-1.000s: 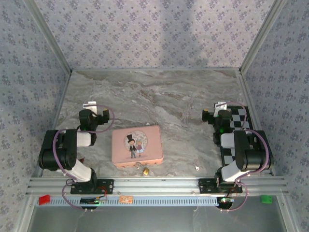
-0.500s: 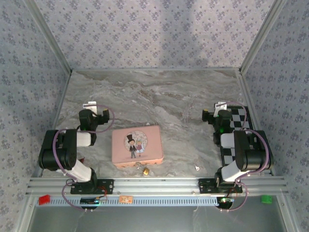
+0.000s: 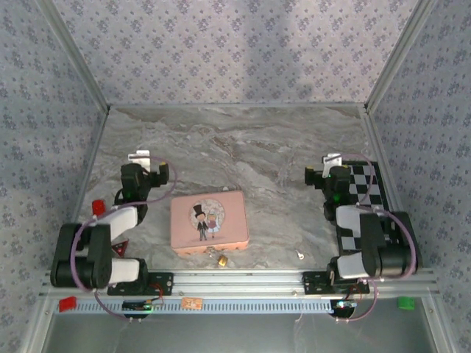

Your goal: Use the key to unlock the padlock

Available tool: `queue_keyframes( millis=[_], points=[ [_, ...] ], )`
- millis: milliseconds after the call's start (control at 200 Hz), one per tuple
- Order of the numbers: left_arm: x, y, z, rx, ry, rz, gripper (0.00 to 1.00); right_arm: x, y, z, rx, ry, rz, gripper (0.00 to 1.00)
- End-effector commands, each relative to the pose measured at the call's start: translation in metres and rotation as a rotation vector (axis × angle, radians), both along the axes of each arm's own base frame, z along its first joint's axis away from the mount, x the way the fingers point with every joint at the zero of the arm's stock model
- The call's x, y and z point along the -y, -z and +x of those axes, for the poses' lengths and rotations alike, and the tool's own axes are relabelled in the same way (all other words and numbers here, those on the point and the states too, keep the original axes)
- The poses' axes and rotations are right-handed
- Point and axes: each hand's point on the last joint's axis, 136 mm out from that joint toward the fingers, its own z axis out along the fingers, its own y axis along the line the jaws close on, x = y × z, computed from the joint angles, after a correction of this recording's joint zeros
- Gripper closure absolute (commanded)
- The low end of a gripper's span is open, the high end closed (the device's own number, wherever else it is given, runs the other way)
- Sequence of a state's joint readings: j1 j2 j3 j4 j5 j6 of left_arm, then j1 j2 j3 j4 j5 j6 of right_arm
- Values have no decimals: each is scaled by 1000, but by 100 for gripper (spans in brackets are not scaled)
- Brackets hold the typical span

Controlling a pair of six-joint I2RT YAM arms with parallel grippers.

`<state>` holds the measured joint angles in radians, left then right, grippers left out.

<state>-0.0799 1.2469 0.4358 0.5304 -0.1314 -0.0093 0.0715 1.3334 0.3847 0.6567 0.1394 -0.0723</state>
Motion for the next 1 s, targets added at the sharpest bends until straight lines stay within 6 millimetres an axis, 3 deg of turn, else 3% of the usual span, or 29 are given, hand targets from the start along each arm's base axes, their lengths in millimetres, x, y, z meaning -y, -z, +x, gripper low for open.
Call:
queue_keyframes(
  millis=[0, 160, 300, 465, 560, 635, 715, 840, 994],
  points=[
    [-1, -49, -8, 49, -37, -30, 0, -13, -53, -1, 55, -33, -20, 1],
    [-7, -108, -31, 115, -136, -242, 0, -32, -127, -22, 77, -32, 185, 1],
    [-23, -108, -66, -8, -285, -350, 0, -40, -172, -50, 5, -18, 400, 1],
    [-22, -103, -110, -116, -319, -421, 0, -62, -202, -95, -79, -168, 525, 1],
    [-13, -94, -129, -141, -313, -552, 0, -58, -203, -115, -67, -129, 659, 1],
    [2, -95, -133, -115, -210, -592, 0, -64, -215, -122, -22, -198, 662, 1],
    [25, -97, -135, -109, -54, -602, 0, -63, -209, -129, -76, -178, 654, 1],
    [55, -89, -135, -173, 110, -640, 0, -57, -179, -142, -256, -90, 577, 2],
    [90, -70, -131, -256, 232, -640, 0, -75, -147, -154, -424, -83, 517, 5]
  ],
)
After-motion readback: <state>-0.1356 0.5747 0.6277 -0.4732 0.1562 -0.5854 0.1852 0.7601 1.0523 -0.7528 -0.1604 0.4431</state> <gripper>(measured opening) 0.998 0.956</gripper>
